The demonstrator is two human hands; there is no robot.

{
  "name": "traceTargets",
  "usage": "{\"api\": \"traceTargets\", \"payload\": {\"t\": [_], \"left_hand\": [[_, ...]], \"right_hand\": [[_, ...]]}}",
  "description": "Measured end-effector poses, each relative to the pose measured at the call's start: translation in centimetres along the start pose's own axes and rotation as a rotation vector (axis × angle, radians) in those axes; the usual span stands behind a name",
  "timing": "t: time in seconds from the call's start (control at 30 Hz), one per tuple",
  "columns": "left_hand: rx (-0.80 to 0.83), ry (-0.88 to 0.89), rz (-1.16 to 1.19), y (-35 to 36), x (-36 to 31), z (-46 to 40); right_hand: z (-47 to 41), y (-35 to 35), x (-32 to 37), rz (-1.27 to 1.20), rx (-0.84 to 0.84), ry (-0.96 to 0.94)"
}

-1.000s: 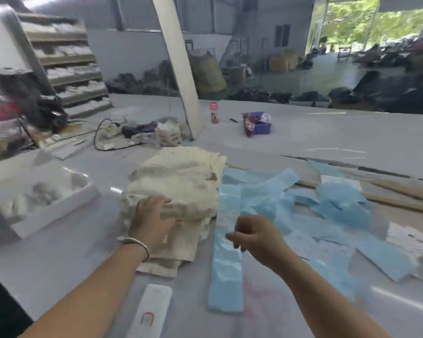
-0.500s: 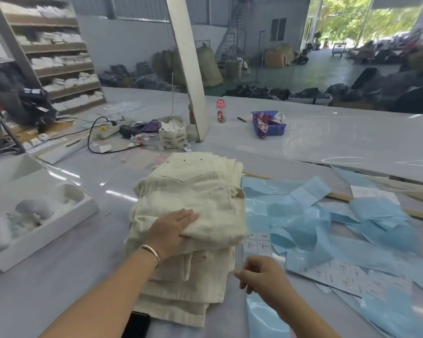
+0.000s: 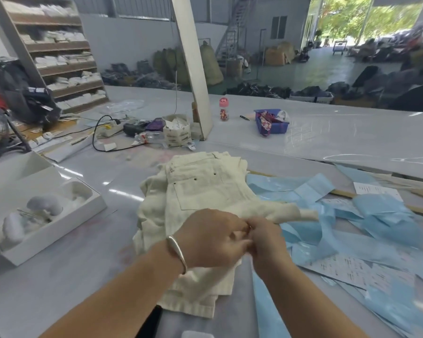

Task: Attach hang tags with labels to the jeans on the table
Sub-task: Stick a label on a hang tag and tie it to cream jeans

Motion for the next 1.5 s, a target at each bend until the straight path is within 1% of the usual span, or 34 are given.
{"api": "traceTargets", "payload": {"t": [0.03,0.07,0.1,0.17,0.23,0.33,0.4,0.47,0.57,0.6,0.63,0.67,0.73,0.77,0.8,0.87,0.93,1.03,1.1,1.2,1.27,1.37,1.43,1.5], "left_hand": [[0.040,-0.062,0.168,0.3,0.8,0.2],[0.034,-0.138,0.282,0.5,1.8,0.2],[-0.005,-0.211,0.295,0.5,3.1,0.1],[-0.063,-0.320,0.137,0.3,4.9,-0.4],[-0.088,-0.380,0.019,-0.1,5.4,-1.1],[-0.182,-0.406,0.061,-2.0,3.7,-2.8],[-0.275,-0.408,0.112,-3.8,1.6,-3.8],[-0.351,-0.390,0.171,-5.6,-1.1,-4.8],[-0.429,-0.381,0.213,-7.3,-4.2,-5.8],[-0.431,-0.378,0.272,-7.6,-5.5,-6.1],[-0.435,-0.351,0.395,-7.9,-6.9,-6.3],[-0.412,-0.306,0.587,-7.9,-8.5,-6.5],[-0.302,-0.200,0.963,-7.2,-12.2,-6.7],[-0.247,-0.164,1.069,-6.7,-14.2,-6.6],[-0.209,-0.138,1.126,-6.3,-16.2,-6.5],[-0.188,-0.119,1.193,-5.9,-20.5,-6.2],[-0.189,-0.116,1.233,-5.7,-24.9,-5.9],[-0.174,-0.096,1.248,-5.4,-31.3,-5.2],[-0.160,-0.089,1.265,-4.8,-35.2,-4.7],[-0.119,-0.121,1.330,-3.4,-40.6,-4.0],[-0.108,-0.140,1.378,-2.7,-44.1,-3.9],[-0.135,-0.170,1.474,-2.8,-48.3,-4.1],[-0.153,-0.195,1.563,-3.2,-50.0,-4.3],[-0.182,-0.219,1.672,-3.4,-50.9,-4.5]], "right_hand": [[0.0,-1.2,0.7,0.024,-0.081,-0.059],[0.2,-2.1,1.8,0.043,-0.111,-0.123],[0.6,-2.6,3.3,0.080,-0.112,-0.191],[1.9,-3.2,7.0,0.265,-0.066,-0.341],[3.8,-2.6,11.4,0.490,0.019,-0.513],[8.7,-1.0,17.7,0.801,0.141,-0.782],[12.1,-0.6,20.9,0.980,0.137,-0.939],[15.5,-1.4,23.7,1.018,0.138,-1.055],[19.2,-3.0,26.3,1.020,0.131,-1.170],[20.4,-4.0,26.9,1.003,0.128,-1.190],[21.5,-5.0,27.5,0.967,0.137,-1.214],[22.7,-6.1,28.0,0.921,0.148,-1.238],[25.3,-8.6,29.1,0.826,0.158,-1.277],[26.4,-10.0,29.7,0.790,0.156,-1.275],[27.4,-11.6,30.4,0.770,0.134,-1.272],[29.1,-15.5,32.2,0.731,0.012,-1.266],[30.9,-19.8,34.0,0.740,-0.175,-1.286],[33.0,-25.4,36.3,0.848,-0.459,-1.301],[33.8,-28.3,37.1,0.935,-0.580,-1.283],[34.4,-30.5,37.2,1.046,-0.638,-1.283],[34.5,-31.1,37.0,1.124,-0.641,-1.293],[34.8,-31.6,37.2,1.143,-0.618,-1.323],[35.5,-31.4,37.8,1.132,-0.602,-1.395],[36.6,-30.6,38.3,1.163,-0.606,-1.519]]}}
Point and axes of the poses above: each hand's wrist, its own z-axis away from the middle knuckle, its own y-axis out of the palm, x = y × z, the point moved 6 cm from there along -z, towards the middle knuckle, and after that the axes turned 11 degrees about -z, right-handed, at the moved point
